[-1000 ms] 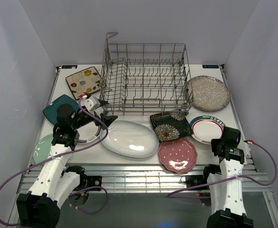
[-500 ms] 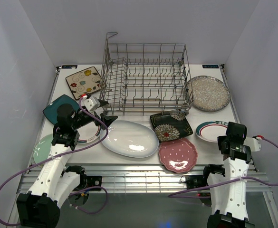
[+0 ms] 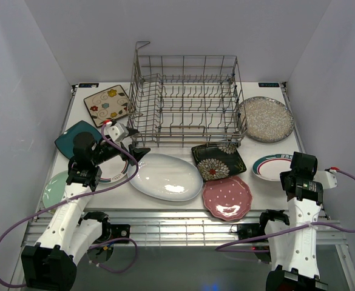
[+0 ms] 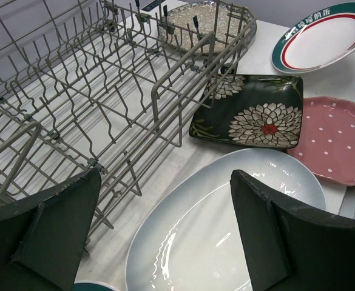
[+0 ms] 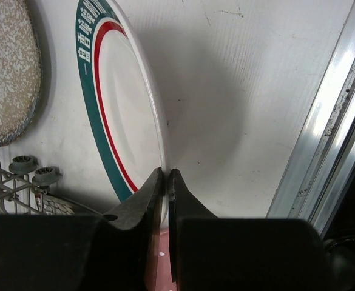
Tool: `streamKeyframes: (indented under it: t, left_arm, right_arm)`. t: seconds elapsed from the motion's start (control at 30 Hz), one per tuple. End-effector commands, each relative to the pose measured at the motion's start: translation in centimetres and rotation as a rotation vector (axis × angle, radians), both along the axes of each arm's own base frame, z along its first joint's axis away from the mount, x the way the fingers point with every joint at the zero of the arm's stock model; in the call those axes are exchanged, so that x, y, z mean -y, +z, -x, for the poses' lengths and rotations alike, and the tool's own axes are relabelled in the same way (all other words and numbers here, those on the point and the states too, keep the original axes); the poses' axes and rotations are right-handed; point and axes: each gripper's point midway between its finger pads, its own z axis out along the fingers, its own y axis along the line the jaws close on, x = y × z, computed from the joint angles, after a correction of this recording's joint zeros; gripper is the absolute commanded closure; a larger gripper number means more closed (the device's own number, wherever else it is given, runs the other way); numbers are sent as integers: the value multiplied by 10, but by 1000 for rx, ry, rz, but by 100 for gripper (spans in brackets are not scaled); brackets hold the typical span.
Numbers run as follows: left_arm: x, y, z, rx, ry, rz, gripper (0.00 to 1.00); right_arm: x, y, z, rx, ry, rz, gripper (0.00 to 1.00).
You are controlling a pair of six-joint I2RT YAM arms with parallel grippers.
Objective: Load the plates into the dish rack
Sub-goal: Pick up the plate from the corner of the board.
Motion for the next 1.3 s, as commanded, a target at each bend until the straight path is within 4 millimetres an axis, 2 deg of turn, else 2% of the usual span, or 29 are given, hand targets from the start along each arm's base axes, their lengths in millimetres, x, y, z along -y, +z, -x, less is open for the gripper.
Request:
streamKeyframes:
  t: [0.0, 0.37, 0.57, 1.27]
  left_arm:
    - [2, -2, 4, -3, -26, -7, 2]
    - [2, -3, 2, -6, -17, -9, 2]
    - [1, -4, 0, -9, -9, -12, 2]
    - [-5, -12, -13, -15, 55, -21, 2]
  right_arm:
    - [7, 23, -13, 84, -3, 45, 92]
    - [12, 44, -16, 107, 10, 88, 92]
    - [17, 62, -19, 137, 6, 122, 92]
    - [12, 151, -70, 331, 120, 151, 92]
